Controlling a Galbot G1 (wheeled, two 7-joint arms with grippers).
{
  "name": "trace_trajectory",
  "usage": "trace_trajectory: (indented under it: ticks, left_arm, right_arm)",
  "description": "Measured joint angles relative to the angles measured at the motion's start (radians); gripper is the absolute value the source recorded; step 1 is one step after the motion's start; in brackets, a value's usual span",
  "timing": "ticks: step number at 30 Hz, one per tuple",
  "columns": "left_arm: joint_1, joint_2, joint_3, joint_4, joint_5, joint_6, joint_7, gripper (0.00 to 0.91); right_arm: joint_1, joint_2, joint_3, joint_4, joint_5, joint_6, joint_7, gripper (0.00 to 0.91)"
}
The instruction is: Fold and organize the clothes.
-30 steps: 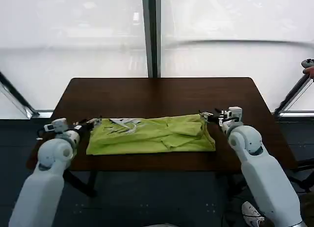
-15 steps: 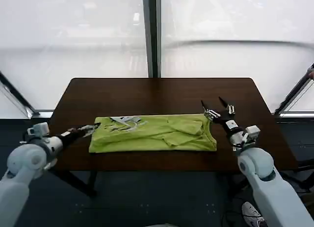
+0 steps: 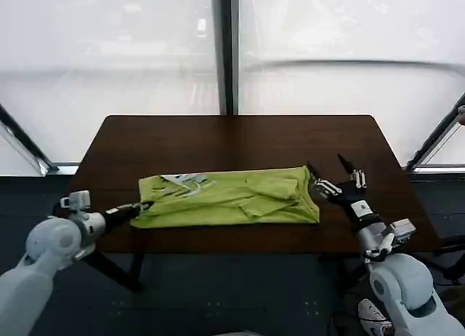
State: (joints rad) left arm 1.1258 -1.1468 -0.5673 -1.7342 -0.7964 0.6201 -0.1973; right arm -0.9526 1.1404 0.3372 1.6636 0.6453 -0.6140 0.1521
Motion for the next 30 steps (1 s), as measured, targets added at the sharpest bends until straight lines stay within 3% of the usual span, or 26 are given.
trace_trajectory:
  ticks: [2, 3, 4, 5, 15, 19, 21, 27, 28, 29, 30]
  left_arm:
    - [-0.009, 0.004, -0.003, 0.001, 0.013, -0.025, 0.006, 0.878]
    - [-0.009, 0.005, -0.007, 0.004, 0.014, -0.029, 0.006, 0.380]
    - [-0.009, 0.005, -0.009, 0.005, 0.014, -0.030, 0.006, 0.137]
    - [-0.008, 0.005, -0.010, 0.005, 0.014, -0.030, 0.006, 0.000]
    - [0.002, 0.016, -0.012, -0.020, 0.030, -0.043, 0.027, 0.000]
    - [0.016, 0.053, -0.022, -0.041, 0.010, -0.033, 0.014, 0.000]
    - [0.031, 0.088, -0.029, -0.058, -0.037, -0.018, 0.015, 0.000]
    - [0.150, 0.303, -0.076, -0.135, -0.329, 0.041, 0.137, 0.000]
    - [0.174, 0.343, -0.082, -0.136, -0.383, 0.062, 0.144, 0.000]
    - [0.193, 0.379, -0.086, -0.137, -0.428, 0.092, 0.146, 0.878]
    - [0.207, 0.410, -0.086, -0.137, -0.467, 0.116, 0.161, 0.878]
  right_arm:
    - [0.000, -0.001, 0.000, 0.002, 0.000, -0.001, 0.000, 0.000]
    - [0.000, -0.001, 0.000, 0.002, 0.000, -0.001, 0.000, 0.000]
    - [0.001, -0.001, 0.000, 0.002, 0.000, -0.001, 0.000, 0.000]
    - [0.001, -0.001, 0.000, 0.002, 0.000, -0.001, 0.000, 0.000]
    - [-0.002, 0.004, 0.004, 0.004, 0.000, 0.001, 0.007, 0.000]
    - [-0.014, 0.020, 0.019, 0.004, -0.011, 0.029, 0.042, 0.000]
    - [-0.022, 0.031, 0.027, 0.004, -0.019, 0.043, 0.053, 0.000]
    - [-0.032, 0.041, 0.031, 0.011, -0.015, 0.049, 0.034, 0.000]
    - [-0.035, 0.040, 0.032, 0.014, -0.015, 0.061, 0.020, 0.127]
    - [-0.037, 0.037, 0.032, 0.017, -0.015, 0.074, 0.009, 0.878]
    - [-0.042, 0.033, 0.034, 0.021, -0.013, 0.092, -0.004, 0.878]
